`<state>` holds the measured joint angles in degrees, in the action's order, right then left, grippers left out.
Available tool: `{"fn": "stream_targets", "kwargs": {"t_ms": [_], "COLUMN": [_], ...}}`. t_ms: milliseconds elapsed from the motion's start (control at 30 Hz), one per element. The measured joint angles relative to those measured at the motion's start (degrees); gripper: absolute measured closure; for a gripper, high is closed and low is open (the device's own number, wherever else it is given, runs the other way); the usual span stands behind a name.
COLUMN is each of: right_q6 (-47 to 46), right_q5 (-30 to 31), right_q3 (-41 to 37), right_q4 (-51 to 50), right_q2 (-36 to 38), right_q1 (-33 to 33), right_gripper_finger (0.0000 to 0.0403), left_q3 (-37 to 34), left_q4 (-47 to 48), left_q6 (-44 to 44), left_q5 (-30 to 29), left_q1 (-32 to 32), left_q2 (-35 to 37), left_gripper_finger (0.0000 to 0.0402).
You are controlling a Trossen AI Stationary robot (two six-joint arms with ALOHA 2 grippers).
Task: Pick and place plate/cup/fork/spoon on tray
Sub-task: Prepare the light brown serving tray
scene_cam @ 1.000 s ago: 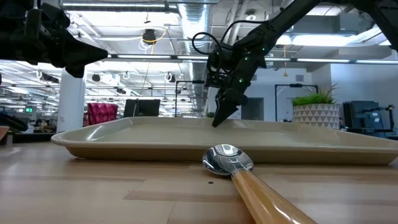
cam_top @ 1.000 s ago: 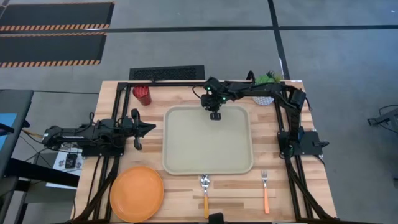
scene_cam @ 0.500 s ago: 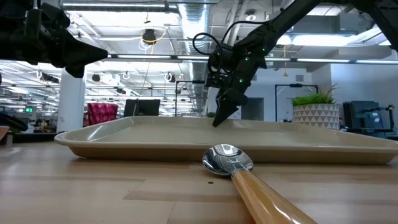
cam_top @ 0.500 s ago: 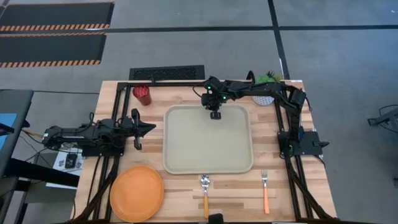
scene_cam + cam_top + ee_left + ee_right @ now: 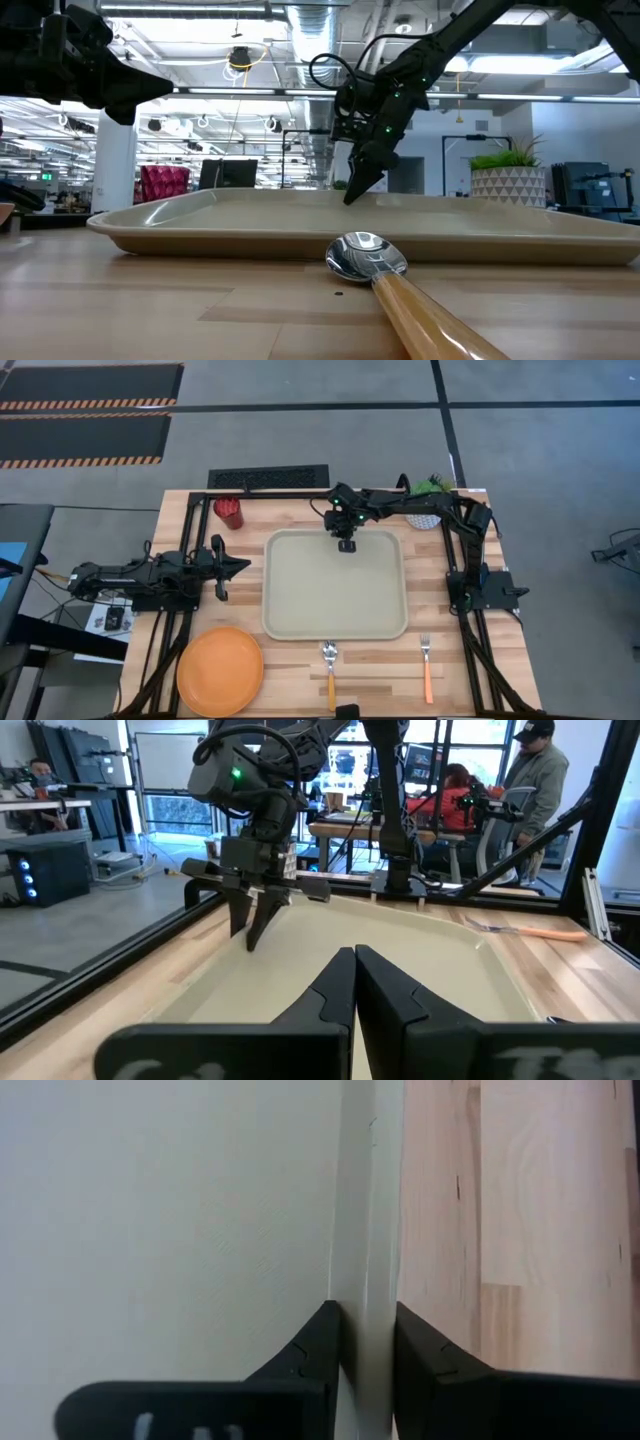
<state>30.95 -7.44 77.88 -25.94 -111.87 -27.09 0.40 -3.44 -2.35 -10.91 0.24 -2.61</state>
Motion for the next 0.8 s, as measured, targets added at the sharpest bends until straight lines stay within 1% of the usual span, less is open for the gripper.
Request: {"fn": "stream_targets", "kwargs": {"t_ms": [133,200,467,533,600,700,800], "right_q6": [-0.3,-0.3,-0.67,-0.84,-1.72,-1.22,-1.2], "right_q5": [0.46,0.63,-0.18,-0.52,-0.92,0.25,0.24], "right_q3": [0.01,-0.01,-0.03,0.14,-0.11,0.11,0.74], "right_q4": [0.34,0.31,1.09,1.73,0.11,2.2,1.85], "right_q2": [0.0,0.0,-0.26,-1.81,-2.71,-5.08,-5.68], "right_q1": [0.04,0.04,0.04,0.04,-0.12,0.38,0.26], "right_gripper_finger": [0.0306,0.0302,0.0326,0.0327,0.0327,0.0325,0.0324], "left_q3": [0.0,-0.01,0.0,-0.01,0.0,0.01,0.01], "left_q4": [0.01,0.02,0.02,0.02,0.01,0.05,-0.06], "left_q6": [0.0,0.0,0.0,0.0,0.0,0.0,0.0], "left_q5": [0.01,0.0,-0.01,0.01,-0.01,0.05,-0.07], "left_q1": [0.0,0.01,0.0,0.01,0.0,0.01,0.01], "left_q2": [0.0,0.0,0.0,0.0,0.0,0.0,-0.4], "left_gripper_finger": [0.0401,0.0401,0.0402,0.0402,0.0402,0.0401,0.0402]}}
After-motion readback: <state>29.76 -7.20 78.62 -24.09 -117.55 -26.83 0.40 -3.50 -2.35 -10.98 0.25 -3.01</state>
